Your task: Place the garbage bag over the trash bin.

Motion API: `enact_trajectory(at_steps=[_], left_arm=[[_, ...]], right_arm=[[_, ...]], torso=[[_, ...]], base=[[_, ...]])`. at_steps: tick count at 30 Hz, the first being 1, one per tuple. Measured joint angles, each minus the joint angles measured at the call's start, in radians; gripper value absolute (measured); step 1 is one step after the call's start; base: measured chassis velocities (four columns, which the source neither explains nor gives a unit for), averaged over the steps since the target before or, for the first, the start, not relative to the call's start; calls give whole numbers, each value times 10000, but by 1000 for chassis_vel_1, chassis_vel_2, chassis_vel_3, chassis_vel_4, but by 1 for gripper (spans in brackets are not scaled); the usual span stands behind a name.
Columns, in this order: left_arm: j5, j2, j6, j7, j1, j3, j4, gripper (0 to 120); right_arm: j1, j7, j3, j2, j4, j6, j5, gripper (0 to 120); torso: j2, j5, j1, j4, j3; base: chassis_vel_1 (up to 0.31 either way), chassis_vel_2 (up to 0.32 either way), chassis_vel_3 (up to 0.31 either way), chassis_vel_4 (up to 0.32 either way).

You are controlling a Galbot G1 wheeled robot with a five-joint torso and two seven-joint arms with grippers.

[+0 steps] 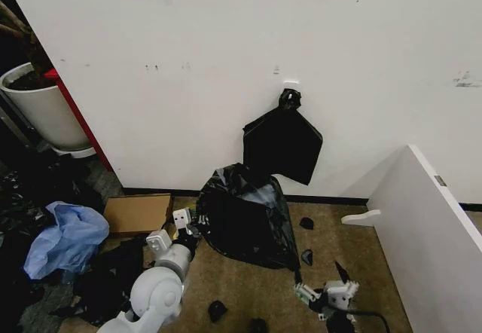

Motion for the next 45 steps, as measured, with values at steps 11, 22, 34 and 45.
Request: enact_trajectory(at_steps=[11,22,34,45], left_arm=[[831,-20,-462,334,152,246,196,0],[1786,-243,-749,516,384,410,-44,0],[1913,-494,-620,497,341,472,-62,0],[1876,-583,-553,482,254,441,34,0]], right_arm=[[568,-878,52,309,397,1447,-26,100],[1877,-104,198,384,-319,-25,-4198,100],[3803,-80,-106,343,-942,-404,-5177,98],[4881,-1061,-137,367,-1398,-167,-5626,65]], torso=[[0,2,0,1,0],[0,2,0,-1,0],[0,2,0,1,1],[0,1,1,0,1]], base=[[0,0,0,0],[0,0,0,0],[0,0,0,0],[0,0,0,0]])
